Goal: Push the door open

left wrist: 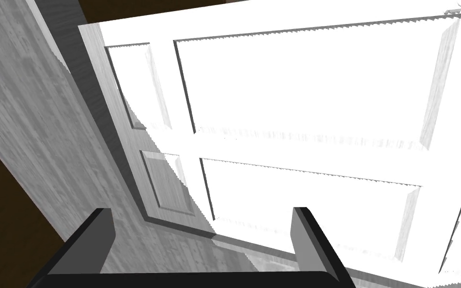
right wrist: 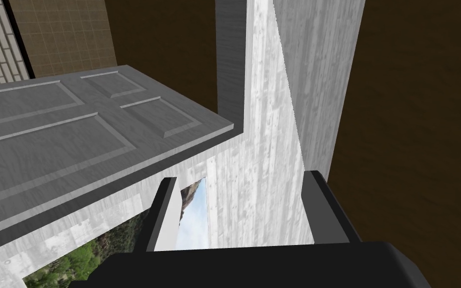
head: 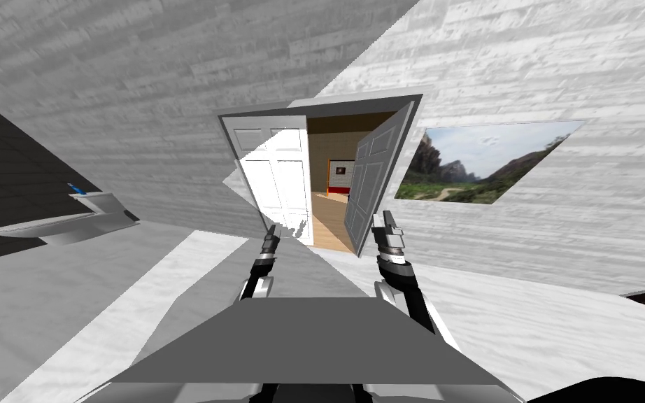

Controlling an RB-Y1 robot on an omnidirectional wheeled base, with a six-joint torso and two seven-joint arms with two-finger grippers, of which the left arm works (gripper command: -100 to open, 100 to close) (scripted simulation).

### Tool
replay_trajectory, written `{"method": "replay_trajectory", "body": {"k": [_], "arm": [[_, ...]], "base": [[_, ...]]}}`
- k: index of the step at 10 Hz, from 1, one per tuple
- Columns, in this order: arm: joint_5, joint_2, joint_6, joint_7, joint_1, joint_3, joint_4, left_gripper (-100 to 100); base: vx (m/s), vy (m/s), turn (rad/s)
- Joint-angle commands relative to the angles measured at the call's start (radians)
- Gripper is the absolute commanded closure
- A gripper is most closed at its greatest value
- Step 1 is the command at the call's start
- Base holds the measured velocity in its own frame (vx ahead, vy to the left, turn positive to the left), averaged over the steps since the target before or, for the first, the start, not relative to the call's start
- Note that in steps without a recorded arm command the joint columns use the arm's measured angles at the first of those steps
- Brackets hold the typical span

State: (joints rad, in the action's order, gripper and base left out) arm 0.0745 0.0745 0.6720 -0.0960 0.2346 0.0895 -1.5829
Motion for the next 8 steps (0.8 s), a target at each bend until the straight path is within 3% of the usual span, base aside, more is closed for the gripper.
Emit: {"method": "replay_trajectory", "body": {"k": [1, 8], "arm": [[0.001, 0.003, 0.01, -0.001, -0.024, 0.005, 0.05, -100], [0.002, 0.011, 0.029, -0.004, -0.082, 0.018, 0.209, -100]], "base": [[0.085, 0.02, -0.098], [0.063, 0.015, -0.056]]}}
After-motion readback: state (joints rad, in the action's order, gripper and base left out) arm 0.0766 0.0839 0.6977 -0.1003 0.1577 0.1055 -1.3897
